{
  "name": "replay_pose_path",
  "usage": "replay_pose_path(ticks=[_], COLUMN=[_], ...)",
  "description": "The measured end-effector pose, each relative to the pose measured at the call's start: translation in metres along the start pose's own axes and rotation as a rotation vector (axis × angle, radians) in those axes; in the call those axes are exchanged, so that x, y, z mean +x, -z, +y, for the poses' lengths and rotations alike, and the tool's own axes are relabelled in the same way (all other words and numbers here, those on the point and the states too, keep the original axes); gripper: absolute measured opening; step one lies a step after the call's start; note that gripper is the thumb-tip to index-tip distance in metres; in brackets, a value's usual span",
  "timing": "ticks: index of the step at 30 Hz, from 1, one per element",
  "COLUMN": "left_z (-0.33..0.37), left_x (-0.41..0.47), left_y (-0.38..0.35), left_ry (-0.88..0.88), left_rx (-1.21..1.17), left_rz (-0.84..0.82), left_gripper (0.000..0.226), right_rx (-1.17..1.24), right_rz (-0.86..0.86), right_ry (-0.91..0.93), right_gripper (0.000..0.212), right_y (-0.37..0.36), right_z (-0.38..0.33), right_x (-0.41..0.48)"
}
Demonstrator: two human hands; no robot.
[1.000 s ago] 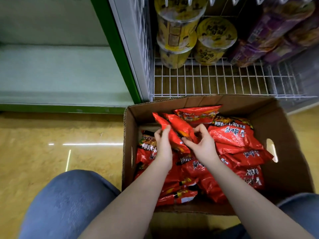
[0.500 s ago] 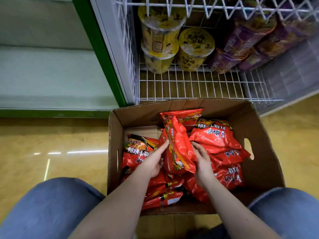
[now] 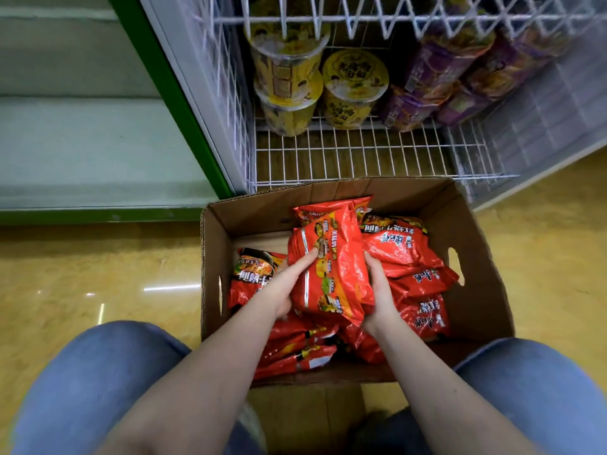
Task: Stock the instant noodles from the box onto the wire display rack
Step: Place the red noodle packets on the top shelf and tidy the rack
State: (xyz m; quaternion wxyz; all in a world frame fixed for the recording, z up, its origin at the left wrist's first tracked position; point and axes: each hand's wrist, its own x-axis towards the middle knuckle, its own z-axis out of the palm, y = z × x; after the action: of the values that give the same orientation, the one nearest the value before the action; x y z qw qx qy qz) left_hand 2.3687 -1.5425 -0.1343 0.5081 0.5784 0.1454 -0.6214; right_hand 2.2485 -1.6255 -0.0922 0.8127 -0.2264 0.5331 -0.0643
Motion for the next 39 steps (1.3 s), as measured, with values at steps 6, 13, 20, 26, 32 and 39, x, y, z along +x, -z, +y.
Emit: replay_pose_path(ticks=[6, 13, 20, 26, 32, 39], left_z=[0.05, 0.143, 0.232, 0.278, 0.295, 0.299], left_x=[-0.12, -0.308, -0.477, -0.574, -0.622, -0.663], left_y=[-0.032, -0.091, -0.13, -0.165, -0.211, -0.285], left_ry=[0.007, -0.087, -0.164, -0.215, -0.355, -0.462], left_rx=[0.021, 0.0, 0.081, 0.147, 0.178, 0.15], left_rz=[0.037, 0.036, 0.047, 0.025, 0.024, -0.006], left_gripper=[0.116, 0.094, 0.118, 0.113, 0.117, 0.087], right_rx=[0.005, 0.004, -0.042, -0.077, -0.151, -0.269], right_rz=[-0.004, -0.082, -0.143, -0.189, -0.265, -0.362], right_ry=[-0.023, -0.004, 0.078, 0.216, 0.332, 0.441], right_gripper=[0.043, 0.043, 0.04, 0.038, 0.041, 0.048], right_y=[-0.04, -0.116, -0.187, -0.221, -0.22, -0.183], right_z=[-0.047, -0.147, -0.227, -0.273, -0.32, -0.378], right_x=[-0.109, -0.283, -0.439, -0.526, -0.573, -0.613])
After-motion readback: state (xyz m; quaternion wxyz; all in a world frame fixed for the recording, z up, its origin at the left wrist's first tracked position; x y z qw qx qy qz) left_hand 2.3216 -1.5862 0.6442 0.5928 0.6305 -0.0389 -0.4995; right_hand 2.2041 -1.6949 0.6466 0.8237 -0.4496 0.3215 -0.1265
